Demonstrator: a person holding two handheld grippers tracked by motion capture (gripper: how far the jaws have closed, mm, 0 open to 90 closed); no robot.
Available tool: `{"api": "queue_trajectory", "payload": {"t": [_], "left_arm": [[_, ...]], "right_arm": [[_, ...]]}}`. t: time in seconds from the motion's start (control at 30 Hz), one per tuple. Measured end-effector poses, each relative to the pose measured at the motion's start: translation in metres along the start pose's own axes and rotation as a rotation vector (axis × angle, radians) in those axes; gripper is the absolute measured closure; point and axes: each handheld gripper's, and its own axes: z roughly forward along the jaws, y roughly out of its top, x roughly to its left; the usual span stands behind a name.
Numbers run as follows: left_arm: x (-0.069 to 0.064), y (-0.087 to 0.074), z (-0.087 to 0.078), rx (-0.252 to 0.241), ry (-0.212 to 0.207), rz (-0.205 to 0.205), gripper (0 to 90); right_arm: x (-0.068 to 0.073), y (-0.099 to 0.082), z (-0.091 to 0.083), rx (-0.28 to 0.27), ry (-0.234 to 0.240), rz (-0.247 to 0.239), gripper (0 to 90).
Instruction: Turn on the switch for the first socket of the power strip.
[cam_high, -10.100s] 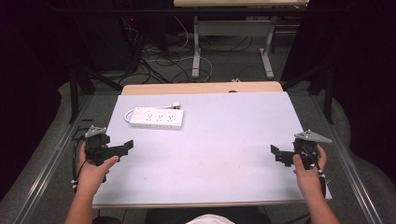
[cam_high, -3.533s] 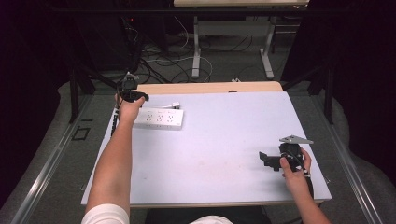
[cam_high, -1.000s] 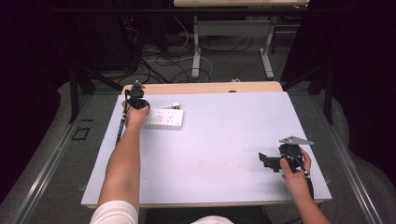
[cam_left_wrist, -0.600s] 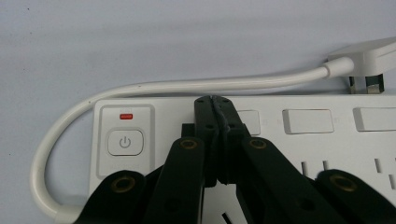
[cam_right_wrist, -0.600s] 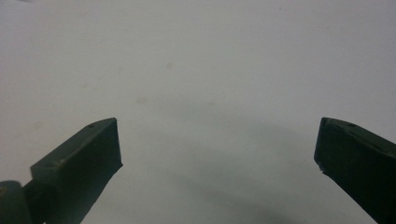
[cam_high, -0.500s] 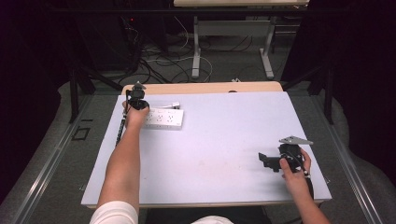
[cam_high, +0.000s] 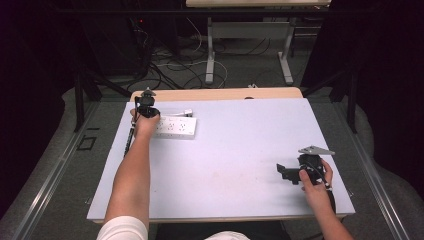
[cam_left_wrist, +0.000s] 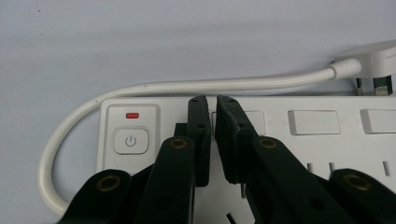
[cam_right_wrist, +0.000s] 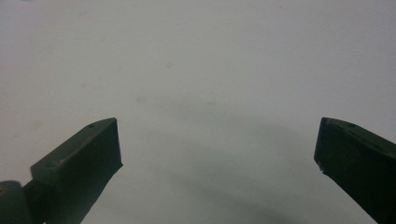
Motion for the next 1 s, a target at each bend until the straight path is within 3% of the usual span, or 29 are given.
{"api": "queue_trajectory", "payload": {"t": [0.63, 1.0], "left_arm": [[0.000, 0.001, -0.009, -0.006, 0.017, 0.000, 57.6], [0.004, 0.002, -0.020, -0.022, -0.001, 0.012, 52.0]], "right_arm": [[0.001, 0.001, 0.000, -0.004, 0.005, -0.015, 0.1], [0.001, 0.002, -0.001, -0.009, 0.008, -0.015, 0.1]]}}
